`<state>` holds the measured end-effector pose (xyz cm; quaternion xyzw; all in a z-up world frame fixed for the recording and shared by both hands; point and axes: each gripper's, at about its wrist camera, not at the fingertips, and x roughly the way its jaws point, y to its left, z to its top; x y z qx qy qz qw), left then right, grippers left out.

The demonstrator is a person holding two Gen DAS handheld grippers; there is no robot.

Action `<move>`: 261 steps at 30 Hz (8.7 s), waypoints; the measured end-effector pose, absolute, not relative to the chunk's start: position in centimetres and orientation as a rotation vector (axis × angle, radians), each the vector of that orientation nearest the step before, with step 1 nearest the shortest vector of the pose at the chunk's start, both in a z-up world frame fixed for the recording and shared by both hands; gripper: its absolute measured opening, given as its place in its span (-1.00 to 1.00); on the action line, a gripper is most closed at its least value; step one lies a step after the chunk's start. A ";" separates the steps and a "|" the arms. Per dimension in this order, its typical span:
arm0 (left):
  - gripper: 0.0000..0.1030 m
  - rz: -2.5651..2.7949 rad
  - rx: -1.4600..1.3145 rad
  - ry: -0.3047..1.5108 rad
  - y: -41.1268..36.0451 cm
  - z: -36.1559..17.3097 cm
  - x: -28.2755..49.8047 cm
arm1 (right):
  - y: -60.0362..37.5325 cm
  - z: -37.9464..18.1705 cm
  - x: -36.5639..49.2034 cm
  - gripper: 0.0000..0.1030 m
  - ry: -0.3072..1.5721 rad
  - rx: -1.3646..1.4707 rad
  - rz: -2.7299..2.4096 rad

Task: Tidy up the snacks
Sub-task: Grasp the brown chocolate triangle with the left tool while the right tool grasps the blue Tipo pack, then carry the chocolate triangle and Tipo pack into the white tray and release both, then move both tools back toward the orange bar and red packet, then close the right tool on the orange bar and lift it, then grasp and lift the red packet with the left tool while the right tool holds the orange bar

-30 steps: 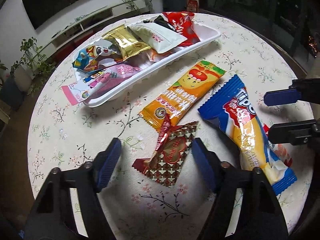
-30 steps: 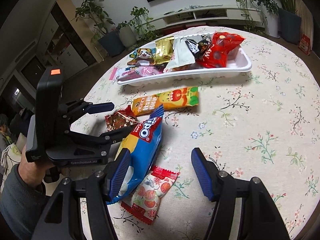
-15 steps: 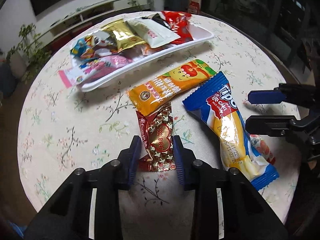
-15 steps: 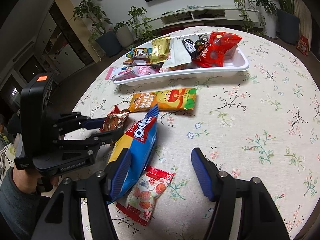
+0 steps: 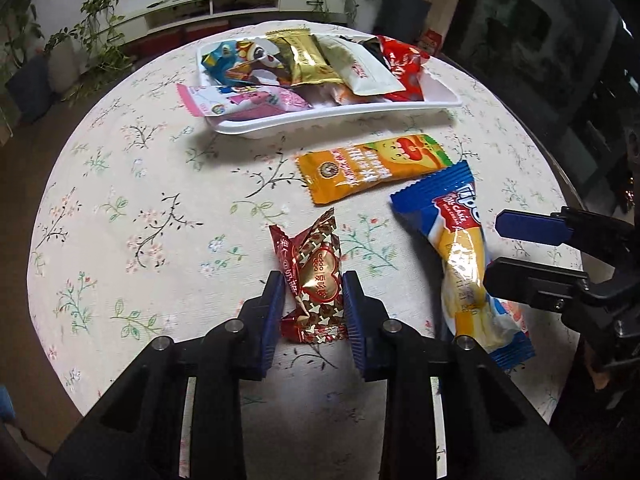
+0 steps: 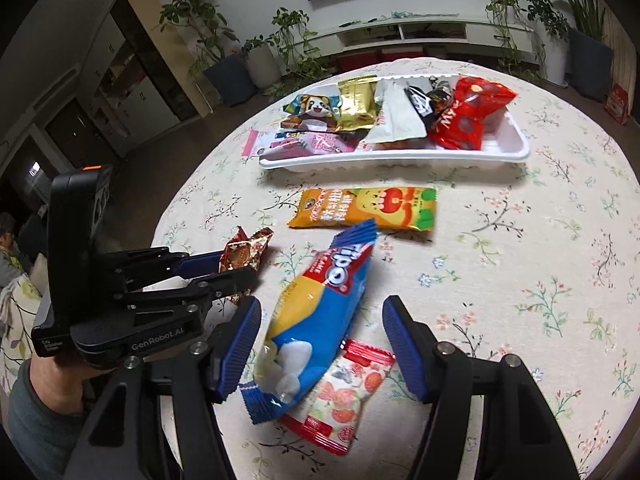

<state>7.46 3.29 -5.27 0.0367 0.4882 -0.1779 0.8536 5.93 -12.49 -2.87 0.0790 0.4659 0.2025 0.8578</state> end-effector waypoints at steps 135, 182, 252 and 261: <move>0.92 -0.375 0.145 0.948 -5.5 -0.5 6.3 | -24.0 -1.4 14.3 0.36 0.864 0.426 0.383; -0.30 -0.410 0.222 1.047 -7.1 -6.1 2.8 | -19.8 -2.4 12.8 0.35 0.877 0.140 0.511; -0.40 -0.378 -0.167 0.850 3.5 1.1 8.6 | -19.4 1.6 12.7 -0.58 0.915 0.133 0.535; -0.19 -0.293 -0.025 0.982 2.2 -0.1 9.4 | -18.5 1.7 13.5 -0.58 0.896 0.115 0.529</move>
